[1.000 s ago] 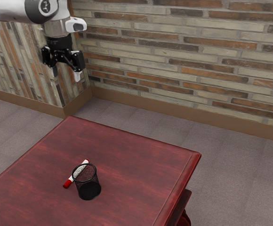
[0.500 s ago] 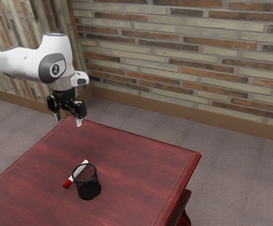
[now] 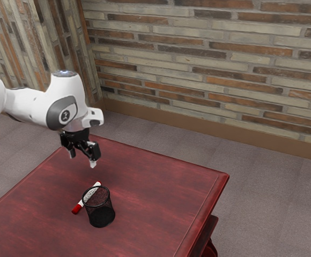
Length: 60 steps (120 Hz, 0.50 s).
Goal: Put the marker into the pen holder.
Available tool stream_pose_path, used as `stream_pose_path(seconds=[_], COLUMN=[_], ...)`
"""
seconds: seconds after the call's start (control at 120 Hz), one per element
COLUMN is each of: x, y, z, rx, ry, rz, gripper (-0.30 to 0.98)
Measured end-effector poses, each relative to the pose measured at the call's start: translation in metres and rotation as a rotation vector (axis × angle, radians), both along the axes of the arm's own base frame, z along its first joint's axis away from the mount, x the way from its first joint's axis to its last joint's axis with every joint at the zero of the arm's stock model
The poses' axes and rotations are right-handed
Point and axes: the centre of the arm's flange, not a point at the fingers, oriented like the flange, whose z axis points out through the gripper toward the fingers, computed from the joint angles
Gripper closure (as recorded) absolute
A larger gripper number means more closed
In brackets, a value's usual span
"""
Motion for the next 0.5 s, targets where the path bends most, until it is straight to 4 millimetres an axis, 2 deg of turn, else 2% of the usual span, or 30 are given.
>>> stream_pose_path(seconds=[0.125,0.367,0.5], x=[-0.011,-0.026,-0.034], y=[-0.016,-0.031,-0.032], z=[-0.020,-0.041,-0.050], rx=[-0.015,-0.035,-0.037], ry=[0.004,0.004,0.008], rz=[-0.040,-0.037,-0.027], gripper=[0.00,0.00,0.00])
